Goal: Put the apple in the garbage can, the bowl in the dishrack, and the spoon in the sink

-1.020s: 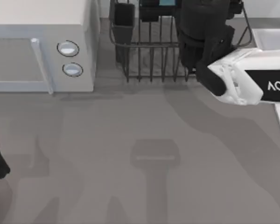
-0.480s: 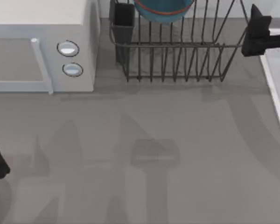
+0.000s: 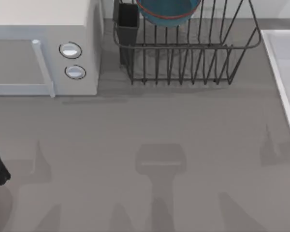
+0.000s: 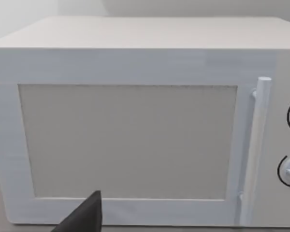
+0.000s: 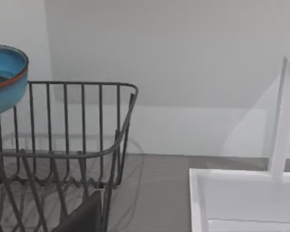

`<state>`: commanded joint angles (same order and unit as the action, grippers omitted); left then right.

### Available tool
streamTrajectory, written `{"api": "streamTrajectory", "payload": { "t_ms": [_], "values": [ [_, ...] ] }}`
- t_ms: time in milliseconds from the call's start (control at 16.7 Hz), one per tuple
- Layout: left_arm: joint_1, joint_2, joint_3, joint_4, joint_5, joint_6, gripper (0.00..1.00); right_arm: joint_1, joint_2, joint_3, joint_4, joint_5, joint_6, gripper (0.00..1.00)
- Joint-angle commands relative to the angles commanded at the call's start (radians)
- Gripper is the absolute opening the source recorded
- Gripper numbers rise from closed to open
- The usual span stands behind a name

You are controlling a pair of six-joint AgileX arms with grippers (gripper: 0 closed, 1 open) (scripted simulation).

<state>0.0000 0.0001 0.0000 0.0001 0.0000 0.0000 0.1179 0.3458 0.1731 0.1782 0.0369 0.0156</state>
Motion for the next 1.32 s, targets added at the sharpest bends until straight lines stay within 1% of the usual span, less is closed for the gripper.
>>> {"api": "streamTrajectory", "payload": {
  "t_ms": [180, 360, 780, 900, 1020, 1320],
  "values": [
    [0.000, 0.000, 0.000, 0.000, 0.000, 0.000, 1.00, -0.069, -0.208, -0.110, -0.099, -0.030, -0.008, 1.00],
    [0.000, 0.000, 0.000, 0.000, 0.000, 0.000, 1.00, -0.110, -0.322, -0.164, -0.164, -0.037, -0.014, 1.00],
    [0.000, 0.000, 0.000, 0.000, 0.000, 0.000, 1.00, -0.115, -0.341, -0.169, -0.177, -0.036, -0.016, 1.00],
    [0.000, 0.000, 0.000, 0.000, 0.000, 0.000, 1.00, -0.131, -0.309, -0.141, -0.207, -0.036, -0.041, 1.00],
    [0.000, 0.000, 0.000, 0.000, 0.000, 0.000, 1.00, -0.167, -0.234, -0.081, -0.268, -0.036, -0.097, 1.00],
    [0.000, 0.000, 0.000, 0.000, 0.000, 0.000, 1.00, -0.306, 0.116, 0.153, -0.512, -0.039, -0.314, 1.00]
  ]
}}
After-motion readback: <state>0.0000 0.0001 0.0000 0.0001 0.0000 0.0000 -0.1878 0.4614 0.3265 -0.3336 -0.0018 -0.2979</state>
